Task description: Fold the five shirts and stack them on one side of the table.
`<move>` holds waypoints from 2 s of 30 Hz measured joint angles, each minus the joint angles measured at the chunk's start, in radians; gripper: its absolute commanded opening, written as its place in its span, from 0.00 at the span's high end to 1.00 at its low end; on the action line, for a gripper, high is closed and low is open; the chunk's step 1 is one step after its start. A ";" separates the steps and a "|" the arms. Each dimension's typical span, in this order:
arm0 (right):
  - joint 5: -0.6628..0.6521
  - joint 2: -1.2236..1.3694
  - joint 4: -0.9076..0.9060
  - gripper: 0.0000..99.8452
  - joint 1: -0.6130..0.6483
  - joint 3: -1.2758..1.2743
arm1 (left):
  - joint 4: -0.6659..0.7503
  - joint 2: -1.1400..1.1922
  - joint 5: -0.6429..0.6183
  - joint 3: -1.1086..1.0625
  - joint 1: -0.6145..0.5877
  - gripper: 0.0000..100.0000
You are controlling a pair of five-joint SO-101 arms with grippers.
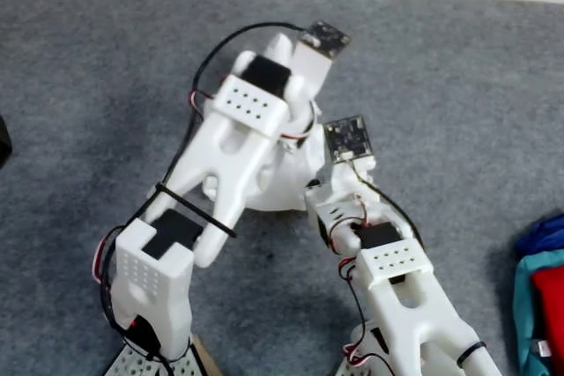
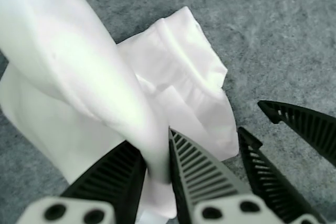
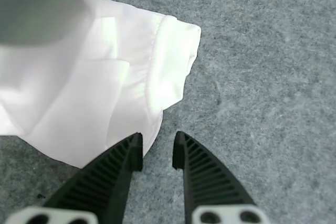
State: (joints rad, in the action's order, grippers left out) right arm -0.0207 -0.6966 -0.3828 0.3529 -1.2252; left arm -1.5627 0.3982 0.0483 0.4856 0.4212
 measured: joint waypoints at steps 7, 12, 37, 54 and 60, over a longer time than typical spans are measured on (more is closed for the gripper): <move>0.003 0.000 0.000 0.89 -0.006 0.000 | 0.075 0.000 0.000 -0.120 0.072 0.78; 0.003 -0.008 0.000 0.89 -0.006 -0.002 | 0.081 0.000 0.000 -0.126 0.077 0.75; 0.203 -0.129 -0.124 0.89 -0.199 0.097 | -0.057 0.083 0.000 -0.074 -0.198 0.75; 0.144 0.041 0.196 0.98 0.021 0.044 | 0.017 0.161 -0.002 -0.203 -0.203 0.75; 0.132 0.264 0.195 0.99 0.021 0.166 | 0.017 0.161 -0.002 -0.203 -0.203 0.75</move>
State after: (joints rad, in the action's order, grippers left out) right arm 0.1112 -0.4327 -0.1880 0.3744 -1.0595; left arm -1.5459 0.5593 0.0468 0.2831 0.2186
